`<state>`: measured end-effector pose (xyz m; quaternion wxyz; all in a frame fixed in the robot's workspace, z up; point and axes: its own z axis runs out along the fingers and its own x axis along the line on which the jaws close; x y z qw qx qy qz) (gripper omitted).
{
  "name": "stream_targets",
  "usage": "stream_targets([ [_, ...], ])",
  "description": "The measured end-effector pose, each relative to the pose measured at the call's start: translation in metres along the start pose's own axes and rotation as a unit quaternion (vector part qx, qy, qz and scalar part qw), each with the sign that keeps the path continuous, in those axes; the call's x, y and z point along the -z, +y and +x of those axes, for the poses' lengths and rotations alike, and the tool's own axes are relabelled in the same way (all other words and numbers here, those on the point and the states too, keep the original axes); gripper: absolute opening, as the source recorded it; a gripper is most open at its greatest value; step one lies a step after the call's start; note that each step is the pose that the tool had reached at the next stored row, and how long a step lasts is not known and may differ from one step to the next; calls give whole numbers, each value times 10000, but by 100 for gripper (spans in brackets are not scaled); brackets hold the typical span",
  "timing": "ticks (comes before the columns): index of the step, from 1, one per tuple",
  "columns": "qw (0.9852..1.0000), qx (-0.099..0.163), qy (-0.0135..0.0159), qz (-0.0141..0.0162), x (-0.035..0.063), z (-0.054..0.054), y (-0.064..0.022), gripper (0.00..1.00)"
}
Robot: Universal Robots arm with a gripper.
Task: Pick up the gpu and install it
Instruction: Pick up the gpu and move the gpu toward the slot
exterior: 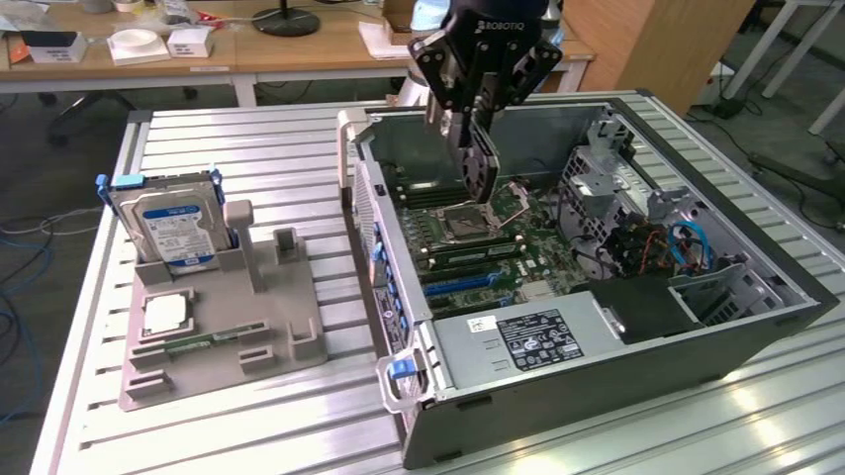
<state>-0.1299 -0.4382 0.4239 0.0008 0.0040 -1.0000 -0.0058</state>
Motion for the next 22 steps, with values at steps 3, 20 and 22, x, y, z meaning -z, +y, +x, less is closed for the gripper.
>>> stream_targets([
  [3,10000,-1,0,0,0,-66,0,26],
  [20,10000,0,1,1,-1,-295,-2,26],
  [22,10000,0,0,1,-2,-313,-3,26],
])
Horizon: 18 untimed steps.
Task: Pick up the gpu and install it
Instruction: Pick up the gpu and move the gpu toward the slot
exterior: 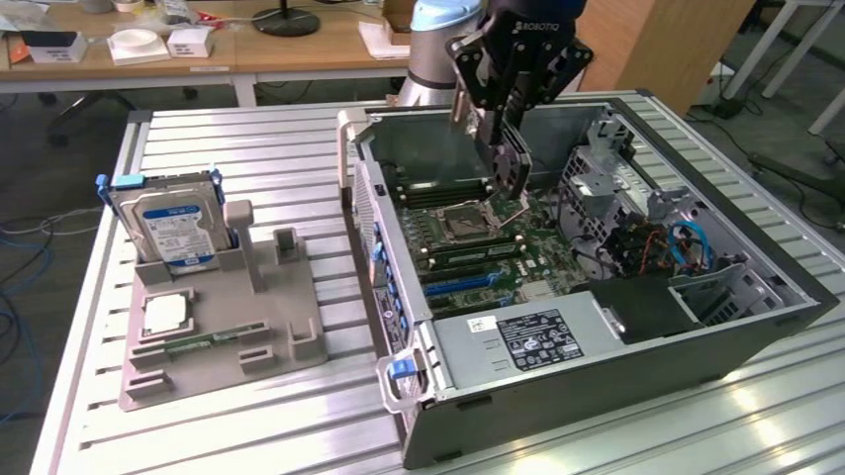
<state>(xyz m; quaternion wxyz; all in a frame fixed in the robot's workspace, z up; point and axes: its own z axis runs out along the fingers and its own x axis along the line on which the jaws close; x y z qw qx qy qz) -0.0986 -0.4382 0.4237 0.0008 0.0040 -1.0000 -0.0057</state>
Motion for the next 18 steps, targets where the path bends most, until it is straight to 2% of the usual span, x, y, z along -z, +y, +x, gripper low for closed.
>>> stream_targets([
  [18,10000,0,0,-1,-2,-135,-1,26],
])
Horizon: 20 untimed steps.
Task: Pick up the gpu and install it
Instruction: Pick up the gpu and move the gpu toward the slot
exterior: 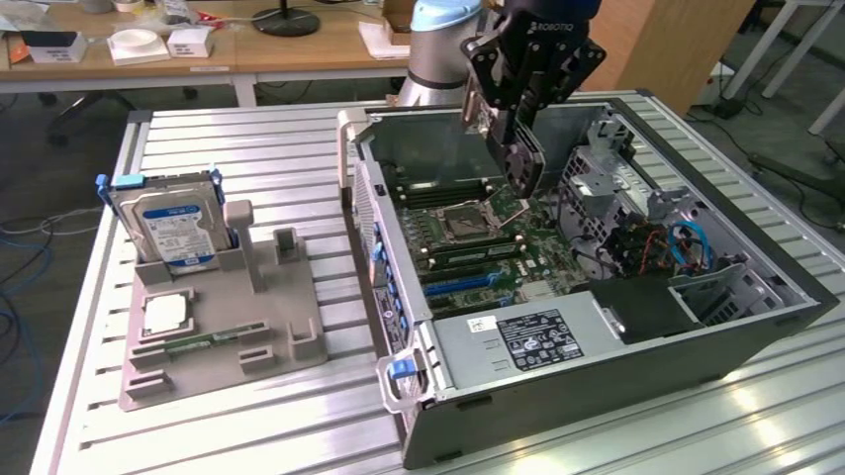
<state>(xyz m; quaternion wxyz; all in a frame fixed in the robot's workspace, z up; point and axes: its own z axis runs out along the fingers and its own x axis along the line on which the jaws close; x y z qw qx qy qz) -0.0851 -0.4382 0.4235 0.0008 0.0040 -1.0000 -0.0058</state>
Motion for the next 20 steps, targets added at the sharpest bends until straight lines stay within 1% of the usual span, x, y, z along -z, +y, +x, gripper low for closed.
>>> stream_targets([
  [20,10000,0,0,0,-2,-154,-2,26],
])
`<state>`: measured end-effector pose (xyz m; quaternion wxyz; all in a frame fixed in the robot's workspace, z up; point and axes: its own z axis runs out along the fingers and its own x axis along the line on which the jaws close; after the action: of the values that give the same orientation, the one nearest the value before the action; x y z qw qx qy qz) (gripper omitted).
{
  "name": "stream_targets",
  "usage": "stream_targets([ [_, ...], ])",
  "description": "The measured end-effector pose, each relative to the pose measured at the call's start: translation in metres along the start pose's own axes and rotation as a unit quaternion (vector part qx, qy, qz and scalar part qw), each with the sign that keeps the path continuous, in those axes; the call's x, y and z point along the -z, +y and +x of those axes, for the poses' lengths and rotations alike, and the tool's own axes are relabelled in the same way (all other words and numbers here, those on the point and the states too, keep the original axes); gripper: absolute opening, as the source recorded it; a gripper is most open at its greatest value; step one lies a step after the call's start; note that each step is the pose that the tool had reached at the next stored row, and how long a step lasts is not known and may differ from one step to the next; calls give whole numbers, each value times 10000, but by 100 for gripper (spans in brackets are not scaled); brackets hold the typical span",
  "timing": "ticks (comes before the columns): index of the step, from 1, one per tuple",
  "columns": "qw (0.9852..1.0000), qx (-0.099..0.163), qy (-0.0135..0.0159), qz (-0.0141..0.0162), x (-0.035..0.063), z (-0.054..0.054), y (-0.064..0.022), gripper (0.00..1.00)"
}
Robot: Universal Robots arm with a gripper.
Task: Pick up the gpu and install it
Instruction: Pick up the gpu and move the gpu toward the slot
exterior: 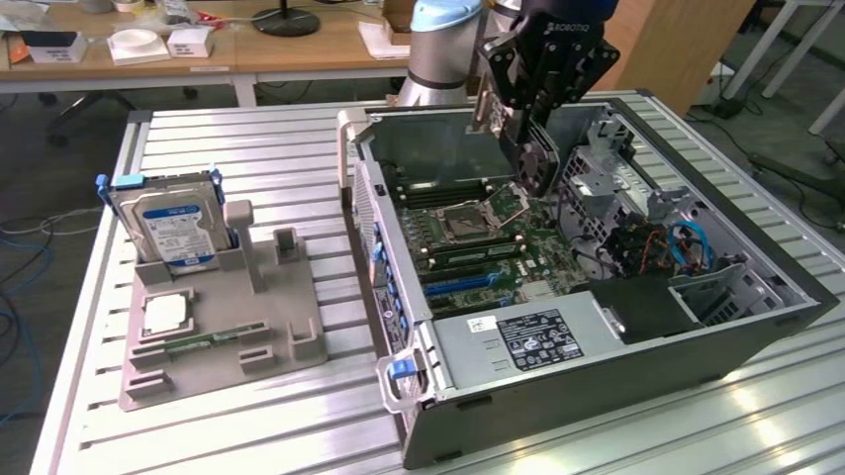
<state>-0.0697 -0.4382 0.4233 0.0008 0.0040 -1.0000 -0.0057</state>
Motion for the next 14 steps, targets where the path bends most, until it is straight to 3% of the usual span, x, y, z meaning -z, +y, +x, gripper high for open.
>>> stream_targets([
  [14,10000,0,0,0,-2,-135,-4,26],
])
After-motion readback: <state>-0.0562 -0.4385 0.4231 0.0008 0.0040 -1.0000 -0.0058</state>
